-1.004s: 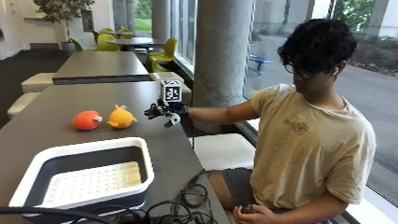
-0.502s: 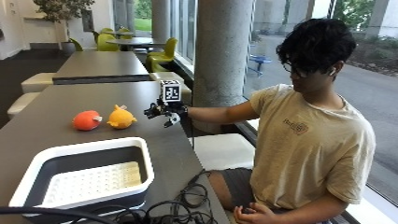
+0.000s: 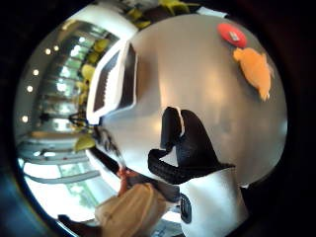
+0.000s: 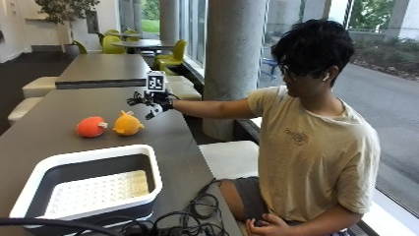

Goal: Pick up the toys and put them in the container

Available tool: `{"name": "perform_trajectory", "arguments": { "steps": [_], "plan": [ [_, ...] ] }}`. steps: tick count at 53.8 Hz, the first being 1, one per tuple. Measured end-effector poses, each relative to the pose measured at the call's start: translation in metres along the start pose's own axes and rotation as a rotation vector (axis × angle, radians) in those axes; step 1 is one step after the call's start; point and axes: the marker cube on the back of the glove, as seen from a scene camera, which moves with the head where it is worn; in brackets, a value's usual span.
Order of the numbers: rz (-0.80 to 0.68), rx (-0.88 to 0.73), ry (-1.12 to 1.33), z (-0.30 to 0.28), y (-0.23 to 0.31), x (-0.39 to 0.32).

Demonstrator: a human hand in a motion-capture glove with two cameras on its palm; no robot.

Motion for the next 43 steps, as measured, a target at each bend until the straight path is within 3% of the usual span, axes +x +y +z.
{"name": "perform_trajectory", "arguments": {
  "steps": [7, 15, 21, 26, 35, 40, 43],
  "plan": [
    [-0.033, 0.023, -0.191, -0.008, -0.083, 0.018],
    [0.052, -0.031, 0.012, 0.016, -0.159, 0.072],
    [0.094, -0.084, 0.061, 0.017, -0.205, 0.000],
    [0.110, -0.156, 0.081, 0.031, -0.239, 0.009],
    [0.294, -0.388, -0.088, 0.080, -0.269, 0.021],
    [0.445, -0.366, -0.008, 0.097, -0.270, 0.032],
    [0.416, -0.296, -0.008, 0.090, -0.273, 0.035]
  ]
}}
